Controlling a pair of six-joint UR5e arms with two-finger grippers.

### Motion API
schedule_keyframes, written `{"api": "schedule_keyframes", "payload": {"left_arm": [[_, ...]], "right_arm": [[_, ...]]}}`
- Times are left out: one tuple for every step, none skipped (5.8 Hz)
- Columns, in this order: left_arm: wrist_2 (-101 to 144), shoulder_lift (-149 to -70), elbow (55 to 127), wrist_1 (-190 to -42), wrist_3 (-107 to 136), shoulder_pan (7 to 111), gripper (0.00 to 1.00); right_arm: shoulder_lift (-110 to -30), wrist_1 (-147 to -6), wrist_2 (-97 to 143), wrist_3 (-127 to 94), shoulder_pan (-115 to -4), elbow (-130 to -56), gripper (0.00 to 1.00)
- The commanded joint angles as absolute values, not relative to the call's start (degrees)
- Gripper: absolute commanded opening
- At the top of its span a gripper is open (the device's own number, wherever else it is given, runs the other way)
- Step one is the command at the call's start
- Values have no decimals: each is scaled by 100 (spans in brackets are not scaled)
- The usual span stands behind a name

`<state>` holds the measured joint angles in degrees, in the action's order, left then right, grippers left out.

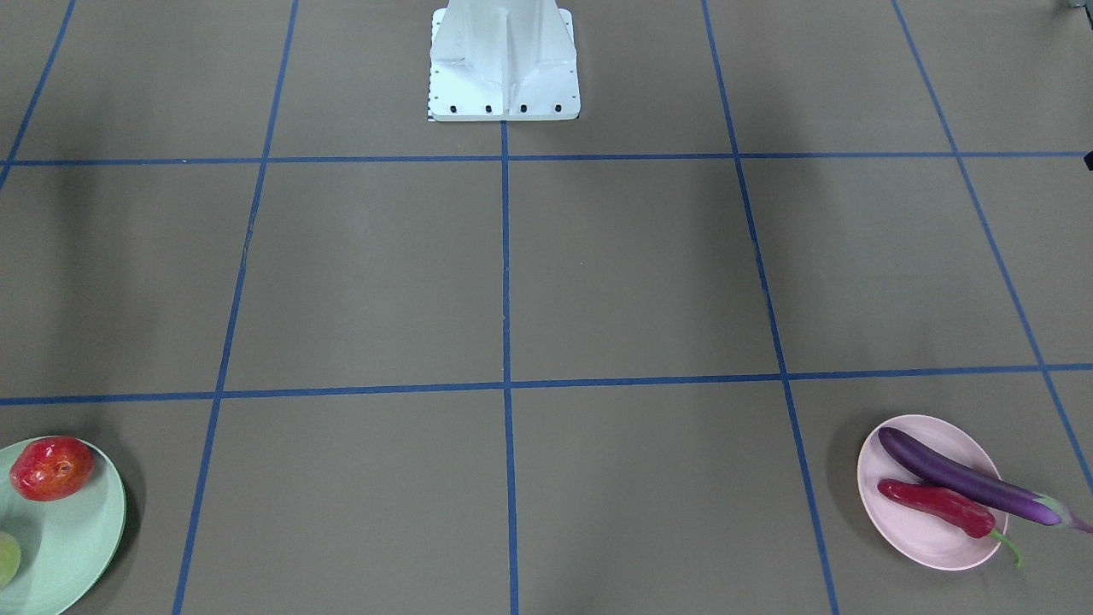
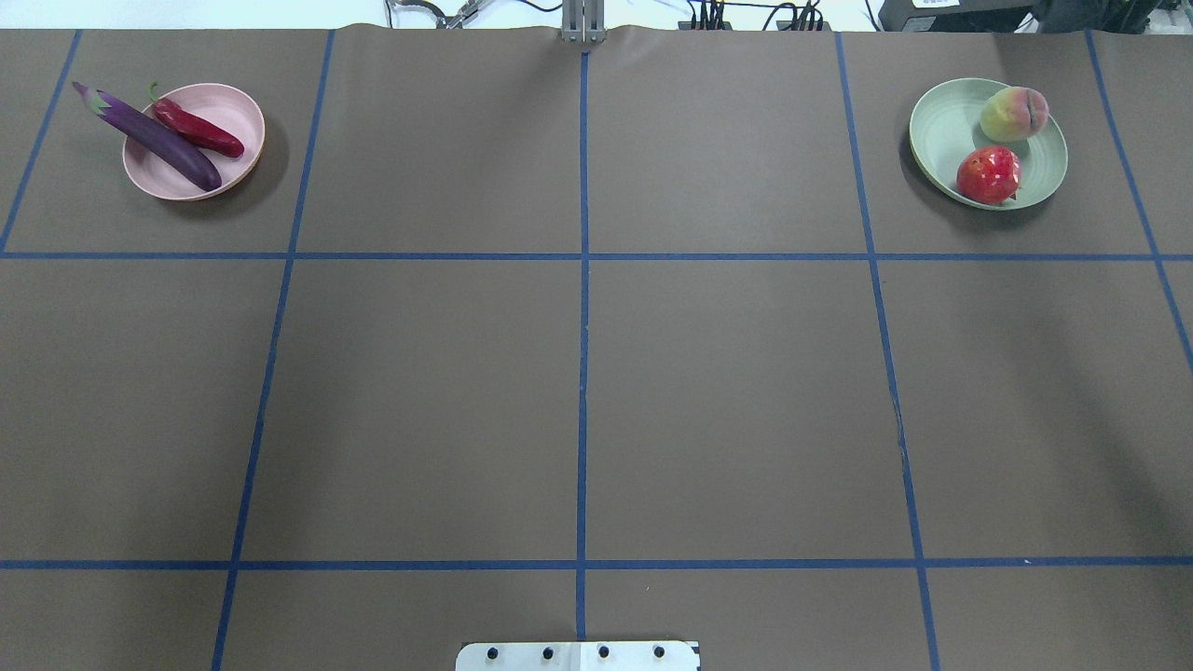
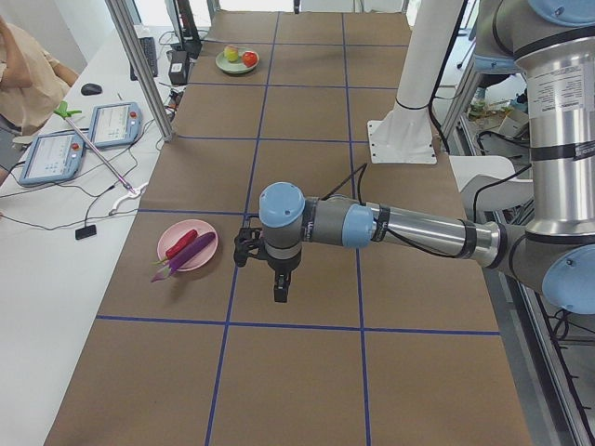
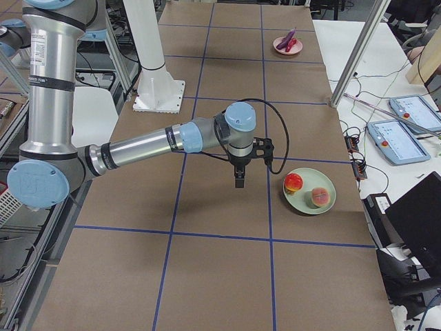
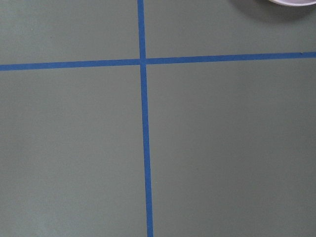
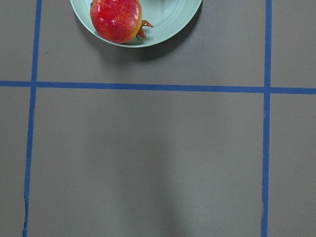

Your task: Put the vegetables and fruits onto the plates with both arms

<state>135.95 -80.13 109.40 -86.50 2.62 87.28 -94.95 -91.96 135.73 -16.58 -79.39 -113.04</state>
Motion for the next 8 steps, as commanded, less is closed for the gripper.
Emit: {"api": "schedule_keyframes", "payload": {"left_arm": [[13570, -8007, 10925, -8640, 272, 8728, 100], [13579, -7998, 10977, -8631, 299, 8736, 100], [13597, -7972, 10986, -8631, 316, 8719, 100], [13579, -8033, 10925, -8640, 316, 8701, 100], [13588, -8024, 10934, -8631, 325, 8710, 100], [13579, -8033, 10907, -8631, 316, 8710, 100], [13579, -8051, 10846, -8657, 316, 8701, 100], [13605, -8059, 10907, -8657, 308, 8701, 100]], "right_arm": [[-9291, -9193, 13561, -1652, -7875, -11180, 100], [-9264, -9193, 13579, -1652, -7875, -11171, 100], [-9211, -9202, 13588, -1652, -7875, -11171, 100], [-9202, -9193, 13588, -1652, -7875, -11110, 100], [-9202, -9193, 13579, -1652, -7875, -11083, 100], [-9211, -9185, 13570, -1635, -7875, -11074, 100], [-9202, -9185, 13570, -1635, -7840, -11074, 100], [-9193, -9193, 13570, -1643, -7788, -11074, 100]]}}
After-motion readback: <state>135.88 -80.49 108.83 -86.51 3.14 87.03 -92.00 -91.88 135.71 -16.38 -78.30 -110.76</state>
